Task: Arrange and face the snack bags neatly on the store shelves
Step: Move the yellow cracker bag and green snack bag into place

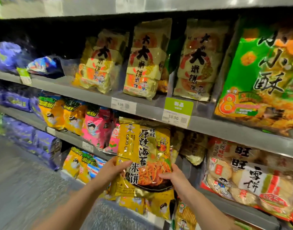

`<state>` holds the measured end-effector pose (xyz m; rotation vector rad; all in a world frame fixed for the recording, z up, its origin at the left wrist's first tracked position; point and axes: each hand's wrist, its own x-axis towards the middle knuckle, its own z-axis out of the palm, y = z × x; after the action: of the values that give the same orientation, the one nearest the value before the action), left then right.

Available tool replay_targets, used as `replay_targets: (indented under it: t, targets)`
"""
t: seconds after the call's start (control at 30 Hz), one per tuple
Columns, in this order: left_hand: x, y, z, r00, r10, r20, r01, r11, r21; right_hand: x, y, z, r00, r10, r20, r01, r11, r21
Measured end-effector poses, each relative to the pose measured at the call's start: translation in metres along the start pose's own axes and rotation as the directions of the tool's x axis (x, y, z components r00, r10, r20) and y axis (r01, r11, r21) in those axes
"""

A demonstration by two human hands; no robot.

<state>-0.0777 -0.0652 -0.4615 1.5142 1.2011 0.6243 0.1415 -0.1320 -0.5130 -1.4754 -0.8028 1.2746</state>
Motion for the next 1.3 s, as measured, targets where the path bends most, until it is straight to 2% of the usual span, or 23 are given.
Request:
replay_targets:
  t: [0.17, 0.27, 0.4, 0.47, 0.6, 0.73, 0.8, 0.87, 0.97, 1.13, 1.2, 1.23, 1.3]
  targets:
    - [-0.035, 0.022, -0.036, 0.983, -0.179, -0.031, 0.174, 0.976, -0.135, -0.046, -0.043, 0.031, 0.989, 0.115, 0.090, -0.104, 0.988, -0.114]
    - [-0.066, 0.036, -0.069, 0.956, -0.289, -0.047, 0.280, 0.949, -0.143, -0.073, -0.076, 0.051, 0.969, 0.183, 0.166, -0.148, 0.968, -0.204]
    - [-0.103, 0.055, -0.119, 0.937, -0.349, 0.016, 0.346, 0.921, -0.181, -0.100, -0.125, 0.077, 0.944, 0.235, 0.233, -0.194, 0.963, -0.185]
    - [-0.122, 0.079, -0.141, 0.920, -0.387, 0.054, 0.391, 0.909, -0.143, -0.108, -0.148, 0.091, 0.939, 0.245, 0.240, -0.202, 0.960, -0.192]
    - [-0.129, 0.102, -0.177, 0.924, -0.366, 0.111, 0.379, 0.916, -0.134, -0.109, -0.193, 0.114, 0.956, 0.185, 0.226, -0.136, 0.967, -0.218]
    - [-0.093, 0.108, -0.215, 0.927, -0.350, 0.132, 0.372, 0.900, -0.227, -0.088, -0.228, 0.134, 0.967, 0.162, 0.194, -0.116, 0.967, -0.229]
    - [-0.062, 0.105, -0.238, 0.946, -0.298, 0.126, 0.323, 0.902, -0.286, -0.074, -0.246, 0.144, 0.966, 0.172, 0.191, -0.123, 0.963, -0.241]
    - [-0.045, 0.125, -0.254, 0.958, -0.219, 0.184, 0.263, 0.927, -0.267, -0.060, -0.265, 0.156, 0.966, 0.183, 0.180, -0.138, 0.962, -0.237]
    - [-0.013, 0.144, -0.265, 0.961, -0.173, 0.218, 0.235, 0.923, -0.305, -0.039, -0.280, 0.168, 0.976, 0.188, 0.113, -0.169, 0.972, -0.163]
    - [0.017, 0.144, -0.276, 0.974, -0.142, 0.177, 0.196, 0.922, -0.333, -0.023, -0.300, 0.168, 0.984, 0.178, 0.010, -0.175, 0.976, -0.128]
    - [0.025, 0.143, -0.277, 0.980, -0.135, 0.143, 0.172, 0.943, -0.287, -0.012, -0.304, 0.161, 0.979, 0.157, -0.130, -0.164, 0.985, -0.046]
    - [0.032, 0.137, -0.276, 0.984, -0.122, 0.129, 0.154, 0.950, -0.271, -0.004, -0.303, 0.155, 0.959, 0.126, -0.252, -0.141, 0.989, -0.043]
    - [0.038, 0.130, -0.275, 0.989, -0.073, 0.127, 0.109, 0.946, -0.304, 0.009, -0.307, 0.141, 0.880, 0.045, -0.474, -0.135, 0.978, -0.158]
